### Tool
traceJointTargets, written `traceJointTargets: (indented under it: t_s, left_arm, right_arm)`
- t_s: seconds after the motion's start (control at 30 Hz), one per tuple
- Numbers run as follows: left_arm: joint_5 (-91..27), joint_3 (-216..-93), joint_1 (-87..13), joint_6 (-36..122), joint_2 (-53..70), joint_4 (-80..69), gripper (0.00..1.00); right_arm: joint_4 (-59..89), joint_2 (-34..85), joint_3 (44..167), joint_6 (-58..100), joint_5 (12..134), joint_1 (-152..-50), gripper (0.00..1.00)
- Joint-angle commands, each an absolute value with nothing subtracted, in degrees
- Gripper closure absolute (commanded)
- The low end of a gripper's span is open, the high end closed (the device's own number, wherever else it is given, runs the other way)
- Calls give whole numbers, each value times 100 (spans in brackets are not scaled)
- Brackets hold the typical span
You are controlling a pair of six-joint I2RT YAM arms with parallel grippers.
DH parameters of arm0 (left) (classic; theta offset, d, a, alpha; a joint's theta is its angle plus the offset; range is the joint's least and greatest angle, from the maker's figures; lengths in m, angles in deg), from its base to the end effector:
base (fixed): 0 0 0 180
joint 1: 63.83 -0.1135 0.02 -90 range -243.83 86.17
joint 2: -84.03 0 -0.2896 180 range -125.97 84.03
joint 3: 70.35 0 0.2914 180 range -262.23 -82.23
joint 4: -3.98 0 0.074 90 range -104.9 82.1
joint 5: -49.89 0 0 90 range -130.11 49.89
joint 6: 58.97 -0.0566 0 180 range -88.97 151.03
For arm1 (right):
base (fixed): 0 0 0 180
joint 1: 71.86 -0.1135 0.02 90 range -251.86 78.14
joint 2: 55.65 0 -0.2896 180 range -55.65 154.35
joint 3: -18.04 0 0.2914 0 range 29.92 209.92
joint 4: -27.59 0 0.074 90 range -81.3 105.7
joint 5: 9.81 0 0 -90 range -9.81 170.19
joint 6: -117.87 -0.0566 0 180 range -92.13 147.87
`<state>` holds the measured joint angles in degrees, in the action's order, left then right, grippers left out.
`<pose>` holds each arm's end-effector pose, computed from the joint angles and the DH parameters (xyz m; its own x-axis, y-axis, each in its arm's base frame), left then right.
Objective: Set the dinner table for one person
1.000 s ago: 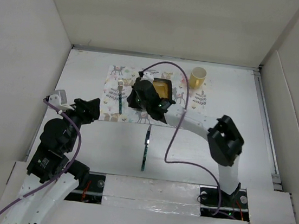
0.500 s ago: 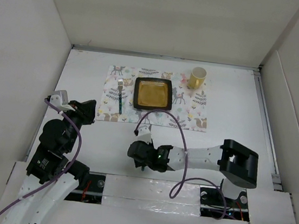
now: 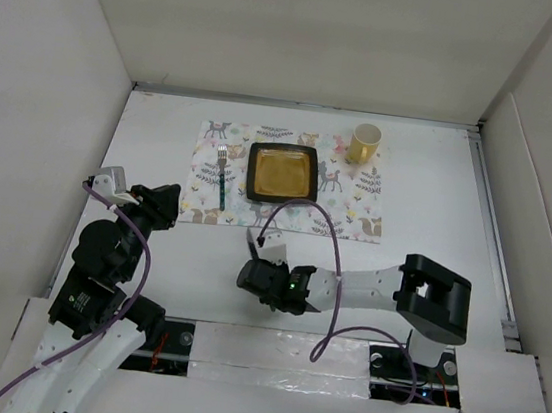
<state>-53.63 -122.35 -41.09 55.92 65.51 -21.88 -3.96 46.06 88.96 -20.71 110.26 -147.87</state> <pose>0.1124 -0.0328 0.3833 0.0427 -0.4616 -0.8861 0.1985 0.8731 -0.4453 0.1209 0.3679 0.1390 -0.7292 -0.2424 -0.6399 -0.3578 0.9322 0.0545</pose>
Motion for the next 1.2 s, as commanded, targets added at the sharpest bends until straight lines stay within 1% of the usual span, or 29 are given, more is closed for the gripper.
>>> traceJointTargets:
  t_s: [0.0, 0.03, 0.17, 0.2, 0.27, 0.33, 0.37, 0.43, 0.47, 0.5, 0.53, 0.6, 0.73, 0.8, 0.87, 1.17]
  left_arm:
    - [-5330, -12318, -4133, 5538, 6531, -1941, 77]
    - [-5304, -12310, -4133, 5538, 6531, -1950, 76]
    - [-5251, -12310, -4133, 5512, 6461, -1915, 74]
    - [-5242, -12319, -4133, 5520, 6461, -1915, 74]
    - [-5224, -12310, -4133, 5512, 6461, -1889, 72]
    - [-5250, -12310, -4133, 5512, 6461, -1897, 71]
    - [-5251, -12319, -4133, 5512, 6469, -1932, 70]
    - [-5242, -12310, -4133, 5512, 6487, -1915, 64]
    - [-5251, -12301, -4133, 5512, 6505, -1898, 63]
    - [-5277, -12301, -4133, 5512, 6496, -1915, 61]
    - [-5277, -12310, -4133, 5512, 6505, -1932, 61]
    - [-5277, -12301, -4133, 5512, 6496, -1941, 60]
    - [-5268, -12310, -4133, 5511, 6478, -1959, 56]
    - [-5259, -12310, -4133, 5503, 6478, -1933, 56]
    - [-5268, -12319, -4133, 5494, 6478, -1959, 53]
    - [-5224, -12310, -4133, 5468, 6426, -1906, 52]
  right_arm:
    - [-319, 4736, 8670, -2302, 11042, -14701, 96]
    - [-354, 4640, 8609, -2354, 11139, -14701, 100]
    - [-513, 3824, 8406, -2417, 11218, -14701, 100]
    - [-486, 3430, 8388, -2251, 11297, -14701, 100]
    - [-530, 3111, 8502, -1944, 11552, -14701, 100]
    - [-426, 2760, 8738, -1592, 11631, -14456, 100]
    - [-320, 2662, 8783, -1373, 11632, -14116, 100]
    - [257, 2504, 8801, -705, 11440, -13623, 100]
    - [409, 2495, 8836, -520, 11230, -13316, 100]
    - [549, 2538, 8880, -266, 11010, -12695, 100]
    - [960, 2582, 8898, -124, 10747, -12419, 100]
    - [1175, 2906, 9099, 210, 10455, -11691, 100]
    - [1017, 3855, 9890, 527, 9754, -10819, 100]
    - [930, 4382, 10275, 642, 9550, -10554, 100]
    - [823, 4882, 10523, 721, 9286, -10142, 100]
    - [639, 5403, 10699, 836, 9065, -9665, 100]
